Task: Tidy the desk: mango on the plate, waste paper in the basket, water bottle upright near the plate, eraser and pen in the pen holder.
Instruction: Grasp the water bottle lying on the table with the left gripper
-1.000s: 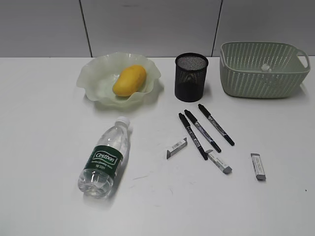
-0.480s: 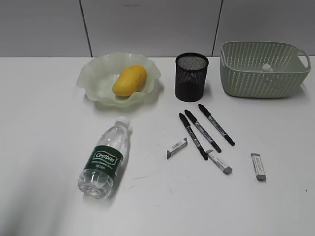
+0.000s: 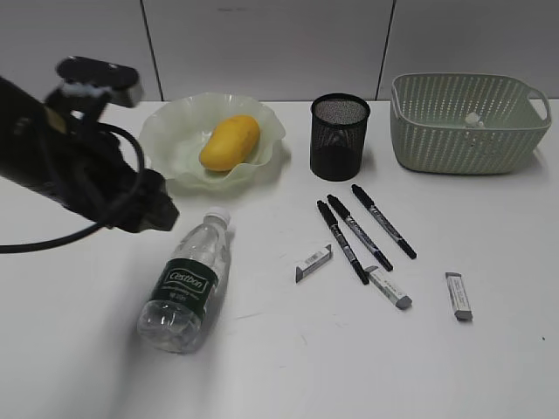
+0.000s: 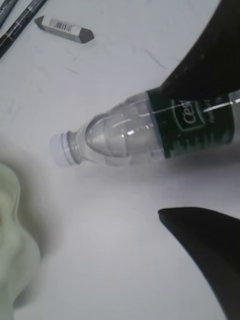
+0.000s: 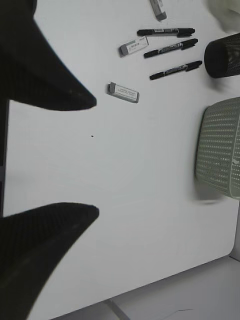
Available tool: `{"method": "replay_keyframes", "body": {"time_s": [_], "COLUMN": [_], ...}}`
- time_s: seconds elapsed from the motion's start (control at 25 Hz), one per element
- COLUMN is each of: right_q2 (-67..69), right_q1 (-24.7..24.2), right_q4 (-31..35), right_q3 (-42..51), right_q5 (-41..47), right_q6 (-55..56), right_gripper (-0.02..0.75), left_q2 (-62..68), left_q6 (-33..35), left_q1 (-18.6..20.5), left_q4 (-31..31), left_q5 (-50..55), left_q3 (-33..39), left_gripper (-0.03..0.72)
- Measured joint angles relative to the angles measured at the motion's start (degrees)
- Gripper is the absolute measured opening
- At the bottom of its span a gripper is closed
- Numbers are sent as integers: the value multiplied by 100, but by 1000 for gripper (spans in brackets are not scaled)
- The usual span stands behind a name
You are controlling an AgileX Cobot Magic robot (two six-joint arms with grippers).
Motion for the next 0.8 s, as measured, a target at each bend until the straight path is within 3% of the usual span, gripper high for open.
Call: {"method": "replay_keyframes", "body": {"time_s": [0.16,0.52,0.64,0.72,0.8], "right_q2": [0,0,0,0,0], "right_q1": [0,0,0,0,0], "right_q4": [-22,-37,-37,-39,-39], "right_q3": [0,6,6,6,6], "right_q5": [0,0,0,0,0], "right_q6": [30,43,43,49,49], "right_gripper": [468,468,456,446,442], "left_q2": [1010,2609,2957,3003,2974], "left_q6": [-353,-691,-809,-848,-853], "left_q1": [-360,-391,-391,-391,-391], "left_q4": [48,48,54,54,71], "left_q5": [-27,236,453,490,495], "left_q3": [-521,-1674,-1873,-1917,-1915], "left_gripper": [560,597,531,436,435]}}
